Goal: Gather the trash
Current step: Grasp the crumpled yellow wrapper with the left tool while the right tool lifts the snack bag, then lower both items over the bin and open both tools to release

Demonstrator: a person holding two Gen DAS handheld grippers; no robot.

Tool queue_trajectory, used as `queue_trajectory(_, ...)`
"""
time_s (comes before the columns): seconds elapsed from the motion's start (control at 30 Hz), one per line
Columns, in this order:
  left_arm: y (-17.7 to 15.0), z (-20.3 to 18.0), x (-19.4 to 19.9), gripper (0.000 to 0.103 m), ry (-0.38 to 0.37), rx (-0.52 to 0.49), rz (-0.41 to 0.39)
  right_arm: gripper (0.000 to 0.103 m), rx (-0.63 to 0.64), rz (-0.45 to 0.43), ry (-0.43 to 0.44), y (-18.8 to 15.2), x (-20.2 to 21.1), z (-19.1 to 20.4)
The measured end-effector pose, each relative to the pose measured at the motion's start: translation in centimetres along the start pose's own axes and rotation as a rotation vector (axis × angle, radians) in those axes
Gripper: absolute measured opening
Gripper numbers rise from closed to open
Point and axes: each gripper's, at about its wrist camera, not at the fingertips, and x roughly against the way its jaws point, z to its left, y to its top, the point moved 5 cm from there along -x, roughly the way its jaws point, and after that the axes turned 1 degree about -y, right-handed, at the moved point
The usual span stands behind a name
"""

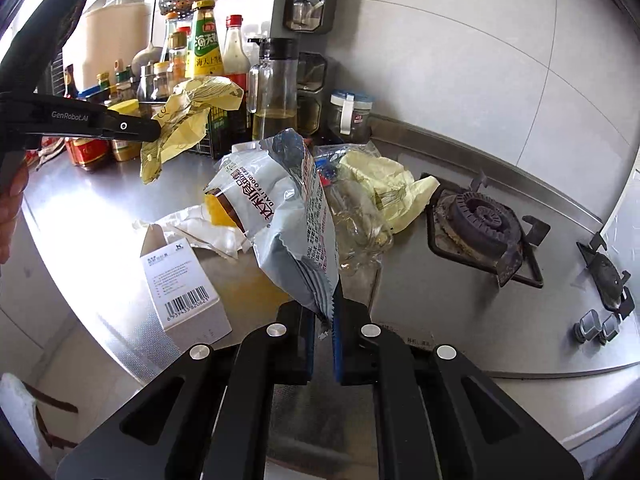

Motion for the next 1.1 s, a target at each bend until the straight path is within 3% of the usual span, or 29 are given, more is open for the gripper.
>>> queue_trajectory(0.23, -2.0, -1.2, 5.5, 0.0, -0.009, -0.038, -0.017, 0.008, -0.018, -0.045, -0.02, 0.1, 5.2, 1.3)
queue_trajectory(0.57, -9.4, -1.5, 11.8, 0.0, -0.047, -0.025, 0.021, 0.008, -0.047, -0.032, -0.008, -3.5, 11.1, 4.9)
queue_trajectory(0.83, -17.3, -0.5, 12.1, 0.0, -0.059, 0.035, 0.134, 0.008, -0.082, 0.071, 0.032, -8.5, 11.1, 7.5)
queue_trajectory(1.1, -26.0, 1.4, 7.9, 0.0, -0.045, 0.103, 0.299, 0.008, -0.168, 0.285, 0.106, -16.4, 5.8, 9.6)
